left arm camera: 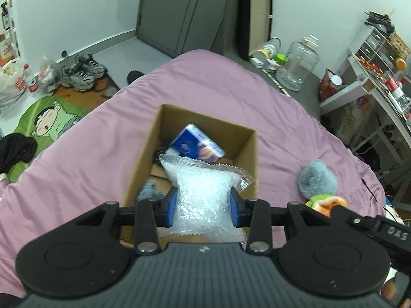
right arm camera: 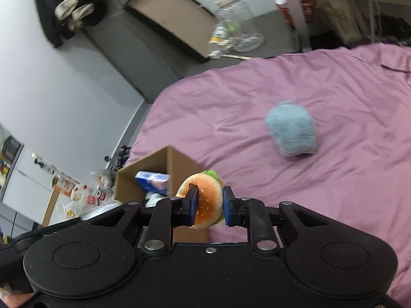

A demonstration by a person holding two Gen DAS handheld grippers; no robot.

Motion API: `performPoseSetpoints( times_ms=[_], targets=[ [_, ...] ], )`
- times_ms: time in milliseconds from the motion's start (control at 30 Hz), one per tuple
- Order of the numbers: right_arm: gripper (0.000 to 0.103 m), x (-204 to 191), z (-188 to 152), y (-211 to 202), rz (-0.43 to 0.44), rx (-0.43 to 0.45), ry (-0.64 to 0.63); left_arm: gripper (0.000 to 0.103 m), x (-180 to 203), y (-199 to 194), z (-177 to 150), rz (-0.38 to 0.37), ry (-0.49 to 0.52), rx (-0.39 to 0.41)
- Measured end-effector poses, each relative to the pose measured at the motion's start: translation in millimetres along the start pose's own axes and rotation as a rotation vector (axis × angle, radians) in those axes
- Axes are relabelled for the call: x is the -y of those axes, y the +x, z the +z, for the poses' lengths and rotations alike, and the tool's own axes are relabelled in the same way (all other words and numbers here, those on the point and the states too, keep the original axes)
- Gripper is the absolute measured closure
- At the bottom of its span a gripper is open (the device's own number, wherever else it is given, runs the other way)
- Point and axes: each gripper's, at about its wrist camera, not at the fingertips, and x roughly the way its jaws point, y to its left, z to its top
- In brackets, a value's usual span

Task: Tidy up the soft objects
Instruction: 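Carry stuffing bag in left tool while right tool carries burger plush over box, then open both tools to drop stuffing bag and burger plush into box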

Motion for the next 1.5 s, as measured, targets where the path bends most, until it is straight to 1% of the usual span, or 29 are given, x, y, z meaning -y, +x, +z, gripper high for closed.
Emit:
performPoseSetpoints(
  times_ms=[100, 367, 633, 867, 933, 967, 1033, 1067, 1100, 1167, 1267, 1367, 1500],
  targets=[
    [0.083, -14, -5, 1, 0.013, -0.003, -0.016, 0.064, -13, 3, -3, 0.004, -0.015, -0.009],
    [0.083, -51, -18, 7, 0.046, -0.019, -0.070, 0.064, -36, 22, -7, -0.019, -0.039, -0.052],
    [0.083, -74, -27, 21, 0.056, -0.054, -0.114, 0.064, -59, 35, -6, -0.028, -0.071, -0.068],
    [0.082, -88, -32, 40, 0.049, -0.077, -0.146, 0.064, -57, 42, -3, -0.051, -0.072, -0.078],
    [0.082, -91, -30, 44, 0.046, -0.067, -0.154, 0.064, -57, 44, -3, -0.072, -0.084, -0.083],
    [0.081, -93, -29, 45, 0.046, -0.056, -0.164, 0.063, -56, 46, -2, -0.070, -0.088, -0.087],
    [0.068, -97, -27, 48, 0.050, -0.017, -0.207, 0.058, -54, 48, -2, -0.070, -0.096, -0.090],
    [0.065, -98, -27, 49, 0.052, -0.003, -0.226, 0.052, -54, 48, -2, -0.065, -0.106, -0.095],
    [0.060, -98, -26, 50, 0.055, 0.003, -0.236, 0.045, -53, 48, -2, -0.049, -0.117, -0.102],
    [0.059, -95, -23, 52, 0.047, 0.002, -0.234, 0.043, -54, 45, -2, -0.043, -0.131, -0.100],
    [0.059, -90, -18, 53, 0.031, -0.005, -0.232, 0.036, -48, 36, 1, -0.030, -0.136, -0.094],
    [0.058, -85, -14, 49, 0.028, -0.011, -0.229, 0.029, -42, 24, 5, -0.009, -0.123, -0.061],
    [0.043, -76, -8, 36, 0.040, -0.040, -0.200, 0.028, -33, 16, 12, -0.020, -0.107, -0.048]
  ],
)
